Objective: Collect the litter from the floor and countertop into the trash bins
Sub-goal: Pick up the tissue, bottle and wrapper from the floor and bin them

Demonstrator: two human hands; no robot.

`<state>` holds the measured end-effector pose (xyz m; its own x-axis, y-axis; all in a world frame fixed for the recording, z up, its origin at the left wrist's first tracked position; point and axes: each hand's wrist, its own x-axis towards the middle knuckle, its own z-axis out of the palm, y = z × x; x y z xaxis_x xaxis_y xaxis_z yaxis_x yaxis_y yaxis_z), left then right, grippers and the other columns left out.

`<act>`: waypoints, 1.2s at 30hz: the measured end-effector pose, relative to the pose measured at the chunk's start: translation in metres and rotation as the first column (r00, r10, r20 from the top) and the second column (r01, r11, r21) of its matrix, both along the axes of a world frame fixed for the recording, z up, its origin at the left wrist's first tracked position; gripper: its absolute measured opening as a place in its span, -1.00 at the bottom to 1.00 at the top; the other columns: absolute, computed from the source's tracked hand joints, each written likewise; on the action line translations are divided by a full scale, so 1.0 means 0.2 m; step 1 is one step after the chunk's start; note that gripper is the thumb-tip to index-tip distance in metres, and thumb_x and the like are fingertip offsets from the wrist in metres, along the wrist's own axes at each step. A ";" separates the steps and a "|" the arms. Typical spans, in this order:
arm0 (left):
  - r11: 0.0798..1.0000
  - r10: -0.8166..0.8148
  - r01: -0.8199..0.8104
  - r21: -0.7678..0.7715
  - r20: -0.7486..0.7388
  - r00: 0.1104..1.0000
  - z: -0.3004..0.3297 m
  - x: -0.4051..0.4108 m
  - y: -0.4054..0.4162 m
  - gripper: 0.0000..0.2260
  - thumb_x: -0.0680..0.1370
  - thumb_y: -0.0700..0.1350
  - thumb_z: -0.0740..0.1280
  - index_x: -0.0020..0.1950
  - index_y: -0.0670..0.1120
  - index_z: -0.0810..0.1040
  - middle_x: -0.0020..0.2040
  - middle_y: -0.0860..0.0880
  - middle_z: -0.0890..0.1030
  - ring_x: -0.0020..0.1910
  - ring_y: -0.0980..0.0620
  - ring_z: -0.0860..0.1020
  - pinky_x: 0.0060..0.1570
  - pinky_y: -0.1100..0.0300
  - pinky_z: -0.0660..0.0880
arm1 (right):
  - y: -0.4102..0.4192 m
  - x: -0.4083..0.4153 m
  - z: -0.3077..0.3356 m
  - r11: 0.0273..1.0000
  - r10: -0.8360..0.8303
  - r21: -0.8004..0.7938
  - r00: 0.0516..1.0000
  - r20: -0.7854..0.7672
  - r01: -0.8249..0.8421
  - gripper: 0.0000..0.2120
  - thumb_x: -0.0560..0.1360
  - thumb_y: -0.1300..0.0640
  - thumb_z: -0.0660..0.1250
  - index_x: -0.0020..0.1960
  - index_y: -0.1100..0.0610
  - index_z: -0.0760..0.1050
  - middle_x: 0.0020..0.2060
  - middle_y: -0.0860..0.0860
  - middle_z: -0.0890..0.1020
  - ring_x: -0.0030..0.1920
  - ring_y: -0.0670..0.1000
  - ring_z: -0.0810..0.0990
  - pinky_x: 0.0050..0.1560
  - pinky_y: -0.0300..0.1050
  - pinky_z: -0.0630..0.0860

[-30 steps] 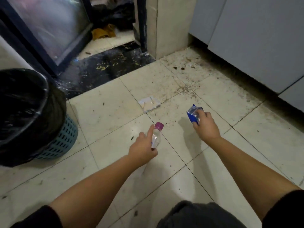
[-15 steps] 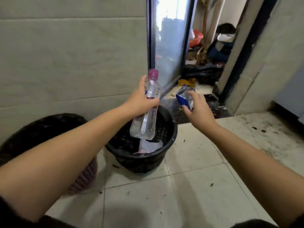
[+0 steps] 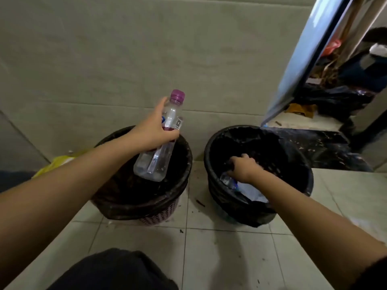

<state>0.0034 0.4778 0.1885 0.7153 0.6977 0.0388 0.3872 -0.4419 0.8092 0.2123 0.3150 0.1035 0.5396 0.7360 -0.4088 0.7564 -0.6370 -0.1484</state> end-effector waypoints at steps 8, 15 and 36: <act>0.977 0.148 -0.202 -0.070 -0.459 0.876 -0.38 -0.17 0.30 -0.31 0.40 -0.08 0.48 0.40 -0.26 0.22 0.26 -0.22 0.50 0.18 -0.16 0.52 0.06 0.09 0.47 | 0.28 -0.48 0.10 0.753 0.626 0.138 0.766 0.146 -0.643 -0.58 0.58 -0.14 0.09 0.33 0.05 0.39 0.38 0.10 0.36 0.41 0.14 0.28 0.32 0.11 0.39; 0.959 0.021 -0.226 -0.171 -0.752 0.659 -0.88 -0.03 0.27 -0.24 0.45 -0.16 0.43 0.50 -0.26 0.07 0.36 -0.27 0.43 0.30 -0.23 0.47 0.25 0.00 0.43 | 0.30 -0.50 -0.05 0.783 0.570 0.188 0.805 0.163 -0.592 -0.59 0.61 0.01 0.02 0.14 0.22 0.54 0.31 0.11 0.42 0.41 0.09 0.28 0.30 0.04 0.41; 0.926 -0.276 0.373 -0.060 -0.781 0.560 -0.14 0.45 0.46 -0.79 0.56 -0.01 0.26 -0.14 -0.14 0.49 -0.29 -0.09 0.56 -0.33 -0.06 0.51 -0.43 0.24 0.41 | 0.30 -0.08 0.29 0.814 0.356 0.350 0.874 0.329 -0.463 -0.67 0.59 -0.05 0.08 0.16 0.12 0.49 0.17 0.13 0.52 0.20 0.16 0.47 0.19 0.03 0.45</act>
<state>0.0927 0.5701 0.1602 0.6896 0.4384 -0.5764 0.6506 -0.7246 0.2273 0.1971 0.3755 0.1624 0.1895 0.9789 0.0772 0.9779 -0.1811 -0.1041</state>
